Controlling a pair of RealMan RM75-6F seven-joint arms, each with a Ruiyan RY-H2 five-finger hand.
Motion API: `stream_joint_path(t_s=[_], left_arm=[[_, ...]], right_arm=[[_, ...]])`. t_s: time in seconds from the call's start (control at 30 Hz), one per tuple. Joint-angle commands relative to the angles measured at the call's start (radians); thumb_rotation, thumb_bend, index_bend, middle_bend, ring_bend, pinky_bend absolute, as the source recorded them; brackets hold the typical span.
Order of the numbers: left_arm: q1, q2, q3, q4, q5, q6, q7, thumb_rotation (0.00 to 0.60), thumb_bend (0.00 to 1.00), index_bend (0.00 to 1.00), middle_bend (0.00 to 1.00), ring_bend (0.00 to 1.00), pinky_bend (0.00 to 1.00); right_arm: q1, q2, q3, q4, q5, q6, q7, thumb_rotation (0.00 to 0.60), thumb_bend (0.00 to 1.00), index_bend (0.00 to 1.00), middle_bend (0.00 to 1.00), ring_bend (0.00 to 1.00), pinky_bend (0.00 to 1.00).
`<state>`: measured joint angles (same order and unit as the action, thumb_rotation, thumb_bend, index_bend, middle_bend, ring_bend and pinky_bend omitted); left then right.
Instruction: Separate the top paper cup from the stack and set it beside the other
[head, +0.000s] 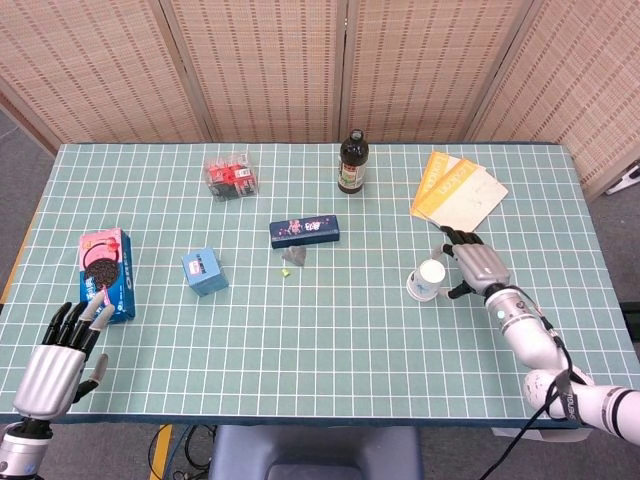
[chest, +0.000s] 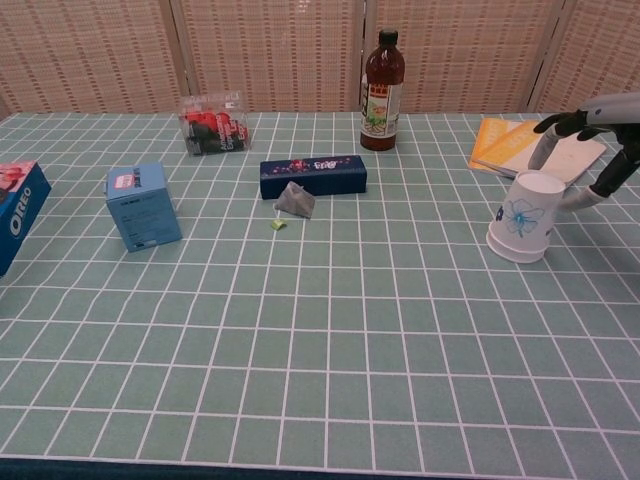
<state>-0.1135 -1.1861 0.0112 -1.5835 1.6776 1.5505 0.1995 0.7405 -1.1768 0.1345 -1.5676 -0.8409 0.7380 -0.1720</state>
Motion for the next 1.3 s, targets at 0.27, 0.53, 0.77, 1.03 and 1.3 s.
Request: stream_joint_path(t_s=[0.27, 0.53, 0.77, 1.03, 1.3], left_arm=[[0.001, -0.001, 0.001, 0.003, 0.006, 0.002, -0.001, 0.600, 0.50, 0.00, 0.00, 0.00, 0.00], [0.000, -0.003, 0.001, 0.005, 0.004, -0.002, 0.002, 0.600, 0.50, 0.00, 0.00, 0.00, 0.00], [-0.003, -0.012, 0.000, 0.008, 0.000, -0.012, 0.018, 0.600, 0.50, 0.00, 0.00, 0.00, 0.00], [-0.010, -0.025, -0.002, 0.016, -0.012, -0.034, 0.043, 0.600, 0.50, 0.00, 0.00, 0.00, 0.00], [-0.016, -0.037, -0.007, 0.020, -0.029, -0.050, 0.063, 0.600, 0.50, 0.00, 0.00, 0.00, 0.00]], right_arm=[[0.017, -0.015, -0.001, 0.010, 0.021, 0.006, -0.019, 0.600, 0.20, 0.35, 0.00, 0.00, 0.00], [0.015, 0.002, 0.011, -0.017, 0.016, 0.029, -0.009, 0.600, 0.21, 0.37, 0.00, 0.00, 0.00], [-0.003, 0.063, 0.026, -0.097, -0.007, 0.070, 0.004, 0.600, 0.21, 0.38, 0.00, 0.00, 0.00], [-0.039, 0.150, 0.044, -0.192, -0.059, 0.115, 0.042, 0.600, 0.21, 0.38, 0.00, 0.00, 0.00], [-0.085, 0.231, 0.057, -0.233, -0.100, 0.140, 0.107, 0.600, 0.21, 0.38, 0.00, 0.00, 0.00]])
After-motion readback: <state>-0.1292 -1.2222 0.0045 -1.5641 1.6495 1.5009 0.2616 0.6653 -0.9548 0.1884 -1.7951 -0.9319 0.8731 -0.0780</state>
